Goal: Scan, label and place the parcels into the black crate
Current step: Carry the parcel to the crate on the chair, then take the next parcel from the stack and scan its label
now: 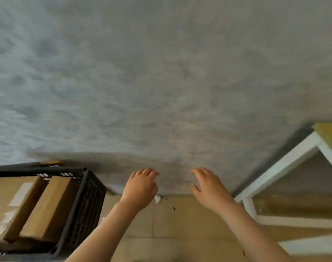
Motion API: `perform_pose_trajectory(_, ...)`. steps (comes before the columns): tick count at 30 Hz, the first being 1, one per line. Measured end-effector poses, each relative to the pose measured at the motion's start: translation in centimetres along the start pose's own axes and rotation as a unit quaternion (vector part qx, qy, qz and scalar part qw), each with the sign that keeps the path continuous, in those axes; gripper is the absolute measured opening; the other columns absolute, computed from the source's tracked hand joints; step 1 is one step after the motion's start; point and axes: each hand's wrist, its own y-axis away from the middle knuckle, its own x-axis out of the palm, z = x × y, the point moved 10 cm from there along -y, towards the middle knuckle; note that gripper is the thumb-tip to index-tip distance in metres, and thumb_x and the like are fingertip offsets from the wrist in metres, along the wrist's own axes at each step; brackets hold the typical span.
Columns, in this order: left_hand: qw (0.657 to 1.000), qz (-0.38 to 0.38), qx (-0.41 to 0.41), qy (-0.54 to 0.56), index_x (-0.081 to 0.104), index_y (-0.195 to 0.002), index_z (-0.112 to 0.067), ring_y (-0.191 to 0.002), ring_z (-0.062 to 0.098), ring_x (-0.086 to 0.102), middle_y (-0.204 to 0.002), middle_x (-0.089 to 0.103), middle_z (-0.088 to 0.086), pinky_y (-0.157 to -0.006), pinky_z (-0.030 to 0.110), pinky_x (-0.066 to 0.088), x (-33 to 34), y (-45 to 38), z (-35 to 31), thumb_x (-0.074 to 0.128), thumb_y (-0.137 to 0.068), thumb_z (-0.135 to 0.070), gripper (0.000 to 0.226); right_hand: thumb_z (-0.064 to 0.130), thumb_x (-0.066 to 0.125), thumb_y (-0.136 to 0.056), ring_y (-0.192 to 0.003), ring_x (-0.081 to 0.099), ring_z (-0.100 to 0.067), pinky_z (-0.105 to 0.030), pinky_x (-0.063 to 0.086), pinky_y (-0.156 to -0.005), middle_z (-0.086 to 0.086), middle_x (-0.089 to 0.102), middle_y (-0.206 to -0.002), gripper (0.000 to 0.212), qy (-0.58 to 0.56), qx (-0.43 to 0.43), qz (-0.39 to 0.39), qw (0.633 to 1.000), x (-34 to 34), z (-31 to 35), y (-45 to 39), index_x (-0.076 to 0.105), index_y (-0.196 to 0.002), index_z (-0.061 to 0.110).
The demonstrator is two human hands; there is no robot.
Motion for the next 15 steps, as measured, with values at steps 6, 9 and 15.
perform_pose_trajectory(6, 0.989, -0.024, 0.141, 0.03, 0.064, -0.121, -0.024, -0.112, 0.023, 0.063, -0.123, 0.066, -0.005, -0.095, 0.038, 0.048, 1.8, -0.5, -24.4, 0.038, -0.088, -0.034, 0.043, 0.031, 0.046, -0.101, -0.127, 0.046, -0.018, -0.032, 0.042, -0.103, 0.002, 0.046, -0.143, 0.042, -0.037, 0.117, -0.094, 0.988, -8.1, -16.7, 16.5, 0.043, -0.142, 0.021)
perform_pose_trajectory(9, 0.977, -0.045, 0.195, 0.074, 0.062, -0.12, -0.024, -0.109, 0.021, 0.064, -0.123, 0.065, -0.006, -0.094, 0.037, 0.048, 2.1, 0.5, -34.2, 0.042, -0.09, -0.033, 0.038, 0.032, 0.048, -0.099, -0.123, 0.049, -0.018, -0.033, 0.045, -0.099, 0.003, 0.05, -0.138, 0.039, -0.075, 0.15, -0.129, 0.977, -10.9, -22.1, 23.1, 0.047, -0.137, 0.024)
perform_pose_trajectory(15, 0.939, -0.03, 0.323, 0.119, 0.061, -0.122, -0.026, -0.113, 0.017, 0.06, -0.124, 0.064, -0.008, -0.098, 0.033, 0.043, 3.8, 1.8, -54.9, 0.038, -0.091, -0.037, 0.04, 0.032, 0.048, -0.099, -0.123, 0.048, -0.014, -0.028, 0.042, -0.1, 0.006, 0.049, -0.138, 0.04, -0.091, 0.238, -0.209, 0.944, -15.9, -34.9, 36.8, 0.045, -0.138, 0.027)
